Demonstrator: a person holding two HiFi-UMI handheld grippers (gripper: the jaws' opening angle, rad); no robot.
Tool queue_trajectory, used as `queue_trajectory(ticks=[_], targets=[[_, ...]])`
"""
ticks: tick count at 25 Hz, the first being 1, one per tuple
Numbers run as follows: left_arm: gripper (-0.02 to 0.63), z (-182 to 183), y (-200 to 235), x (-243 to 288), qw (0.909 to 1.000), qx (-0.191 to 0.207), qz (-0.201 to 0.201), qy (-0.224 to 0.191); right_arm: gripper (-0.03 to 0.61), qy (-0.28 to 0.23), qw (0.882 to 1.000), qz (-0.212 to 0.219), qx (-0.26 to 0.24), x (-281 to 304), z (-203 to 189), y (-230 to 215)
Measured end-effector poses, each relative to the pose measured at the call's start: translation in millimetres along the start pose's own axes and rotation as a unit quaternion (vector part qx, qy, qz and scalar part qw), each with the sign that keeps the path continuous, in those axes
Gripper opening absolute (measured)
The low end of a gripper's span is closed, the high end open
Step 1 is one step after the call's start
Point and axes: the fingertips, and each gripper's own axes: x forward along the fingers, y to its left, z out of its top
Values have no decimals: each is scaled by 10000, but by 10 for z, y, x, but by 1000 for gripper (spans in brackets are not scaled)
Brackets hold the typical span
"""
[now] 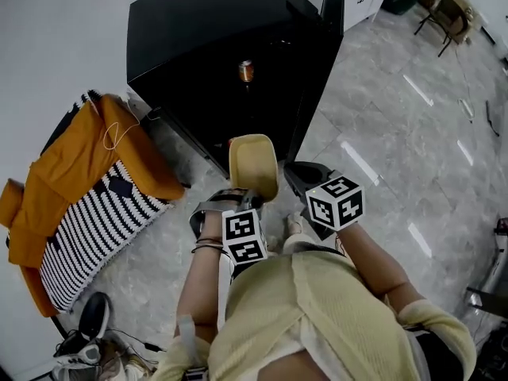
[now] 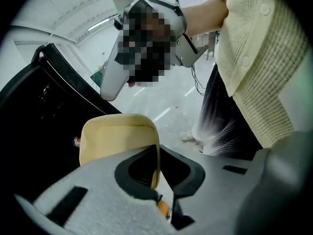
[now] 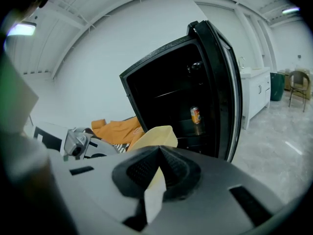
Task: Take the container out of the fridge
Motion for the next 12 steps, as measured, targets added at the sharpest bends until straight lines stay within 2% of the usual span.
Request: queue_trajectory(ticks=[4, 12], targets=[[28, -2, -11, -62, 9998, 100, 112, 148, 28, -152, 9998, 91, 81, -32, 48, 25], [28, -102, -110, -122, 9996, -86, 111, 244, 28, -196, 9997, 9, 165, -41, 29, 29]])
